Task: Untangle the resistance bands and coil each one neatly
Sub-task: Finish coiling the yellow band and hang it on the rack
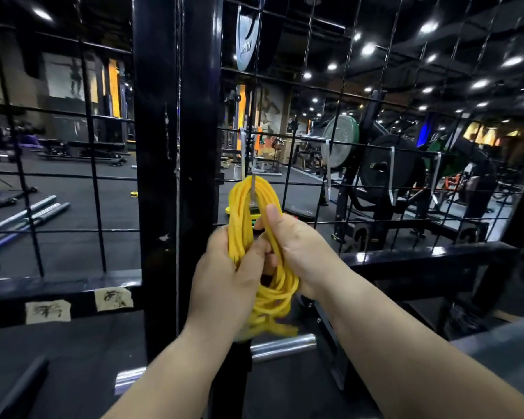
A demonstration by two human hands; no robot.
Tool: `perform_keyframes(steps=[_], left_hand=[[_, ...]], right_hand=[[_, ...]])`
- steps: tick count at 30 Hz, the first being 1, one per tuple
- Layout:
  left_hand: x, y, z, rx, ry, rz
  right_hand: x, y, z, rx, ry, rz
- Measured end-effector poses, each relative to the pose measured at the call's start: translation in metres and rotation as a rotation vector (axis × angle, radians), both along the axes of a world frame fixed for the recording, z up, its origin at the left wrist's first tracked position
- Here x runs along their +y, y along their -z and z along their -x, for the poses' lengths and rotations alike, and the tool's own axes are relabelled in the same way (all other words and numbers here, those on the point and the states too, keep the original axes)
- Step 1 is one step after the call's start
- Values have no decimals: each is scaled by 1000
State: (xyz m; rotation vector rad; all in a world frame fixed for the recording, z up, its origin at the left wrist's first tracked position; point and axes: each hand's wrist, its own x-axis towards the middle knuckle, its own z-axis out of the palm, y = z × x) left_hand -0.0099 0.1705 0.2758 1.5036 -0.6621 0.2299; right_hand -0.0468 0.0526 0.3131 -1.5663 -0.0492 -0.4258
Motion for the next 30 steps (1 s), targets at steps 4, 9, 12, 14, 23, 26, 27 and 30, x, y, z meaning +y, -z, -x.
perform_keyframes(steps=[4,9,12,14,23,26,27,30], left_hand=[[2,11,2,21,69,13],[-3,28,11,-1,47,59],[-7,36,14,1,44,82],[-9,42,13,43,42,104],[-16,54,18,328,179,275],[-17,62,25,357,192,291],[-18,66,27,359,195,301],[-27,84,31,412,131,310]], right_hand=[[-1,6,0,25,-23,-63],[-1,22,-3,17,189,230],[-3,26,2,21,262,327],[-3,29,6,16,305,386],[6,47,23,-7,406,472],[7,55,29,22,399,452],[6,58,31,32,400,452],[2,66,37,57,414,473]])
